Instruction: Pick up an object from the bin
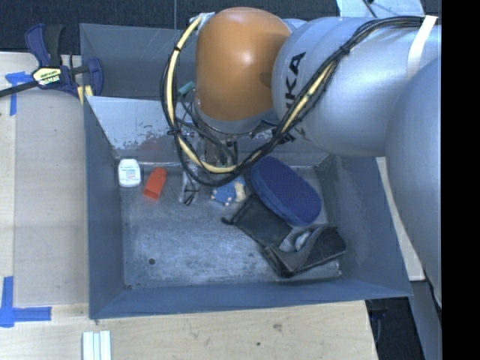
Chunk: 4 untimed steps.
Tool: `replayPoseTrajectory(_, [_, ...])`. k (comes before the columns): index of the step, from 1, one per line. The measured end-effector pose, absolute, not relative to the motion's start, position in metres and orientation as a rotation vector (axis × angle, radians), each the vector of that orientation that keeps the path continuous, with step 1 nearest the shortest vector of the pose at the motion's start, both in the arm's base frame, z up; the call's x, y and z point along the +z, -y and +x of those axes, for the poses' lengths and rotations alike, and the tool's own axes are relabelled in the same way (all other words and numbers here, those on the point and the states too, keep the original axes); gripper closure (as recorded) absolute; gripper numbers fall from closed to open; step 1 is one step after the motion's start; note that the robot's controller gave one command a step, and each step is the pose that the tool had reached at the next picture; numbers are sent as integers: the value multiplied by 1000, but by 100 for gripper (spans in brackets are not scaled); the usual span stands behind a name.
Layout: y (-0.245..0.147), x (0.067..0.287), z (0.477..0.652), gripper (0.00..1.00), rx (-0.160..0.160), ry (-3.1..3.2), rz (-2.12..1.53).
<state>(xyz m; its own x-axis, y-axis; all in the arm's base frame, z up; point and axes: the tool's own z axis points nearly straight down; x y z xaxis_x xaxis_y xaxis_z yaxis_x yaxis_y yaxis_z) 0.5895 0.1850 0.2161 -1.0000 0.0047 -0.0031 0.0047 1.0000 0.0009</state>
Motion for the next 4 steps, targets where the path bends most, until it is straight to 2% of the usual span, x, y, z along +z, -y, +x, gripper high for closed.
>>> replayPoseTrajectory(1, [-222, 82, 621, 0, -3, -3127, 345])
replayPoseTrajectory(2, [-215, 70, 627, 0, -3, -3144, 60])
replayPoseTrajectory(3, [-216, 72, 628, 100, 2, -3141, 62])
replayPoseTrajectory(4, [-245, 207, 608, 100, 8, -3128, 130])
